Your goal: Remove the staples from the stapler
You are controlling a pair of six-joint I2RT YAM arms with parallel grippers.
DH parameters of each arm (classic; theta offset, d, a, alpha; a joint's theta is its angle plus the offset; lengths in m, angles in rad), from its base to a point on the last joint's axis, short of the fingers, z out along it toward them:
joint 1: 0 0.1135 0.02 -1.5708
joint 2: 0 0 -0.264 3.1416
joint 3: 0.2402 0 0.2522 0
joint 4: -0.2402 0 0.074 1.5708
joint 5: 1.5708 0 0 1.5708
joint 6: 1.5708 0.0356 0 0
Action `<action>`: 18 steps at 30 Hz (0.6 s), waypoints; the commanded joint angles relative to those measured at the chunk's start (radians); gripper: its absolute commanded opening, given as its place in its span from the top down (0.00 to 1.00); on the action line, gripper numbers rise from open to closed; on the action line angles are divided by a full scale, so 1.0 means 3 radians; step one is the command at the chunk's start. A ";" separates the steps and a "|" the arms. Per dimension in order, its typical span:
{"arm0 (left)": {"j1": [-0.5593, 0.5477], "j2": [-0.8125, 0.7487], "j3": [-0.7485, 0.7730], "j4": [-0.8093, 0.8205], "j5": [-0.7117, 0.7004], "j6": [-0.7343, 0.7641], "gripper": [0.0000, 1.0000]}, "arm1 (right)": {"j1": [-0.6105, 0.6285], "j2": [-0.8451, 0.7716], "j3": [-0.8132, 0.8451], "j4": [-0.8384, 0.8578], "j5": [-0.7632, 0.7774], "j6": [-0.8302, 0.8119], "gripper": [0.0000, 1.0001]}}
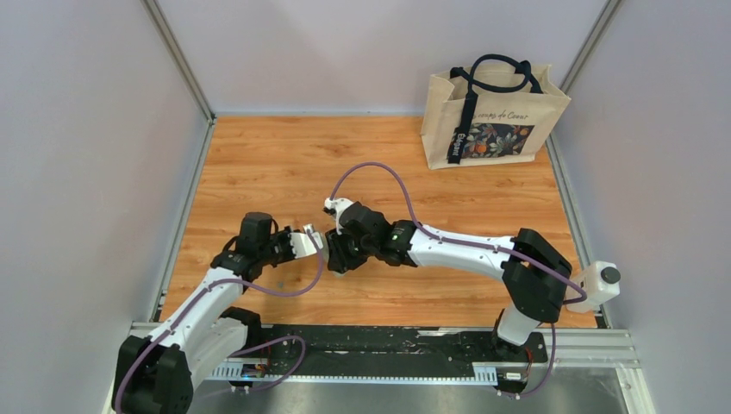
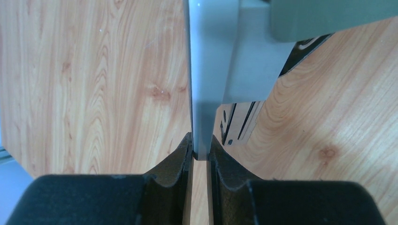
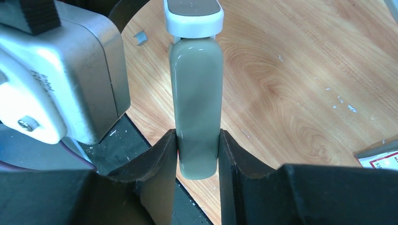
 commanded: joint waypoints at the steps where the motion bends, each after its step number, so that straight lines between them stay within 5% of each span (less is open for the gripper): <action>1: 0.0055 0.0048 0.0249 -0.0285 -0.0249 -0.0098 0.83 | 0.0007 -0.0037 0.0034 -0.0435 0.0234 -0.0101 0.94; 7: 0.0055 0.0156 0.0858 -0.1436 0.0599 -0.0334 0.35 | 0.0007 0.0163 0.0601 -0.0456 0.0673 0.0042 0.95; 12: 0.0060 -0.0023 0.1017 -0.1590 0.0784 -0.0578 0.32 | 0.0007 0.0347 0.0965 -0.0517 0.0791 -0.0004 0.96; 18: 0.0116 -0.0069 0.1283 -0.1228 0.0141 -0.1349 0.32 | 0.0007 0.0684 0.1206 -0.0630 0.0837 -0.0081 0.96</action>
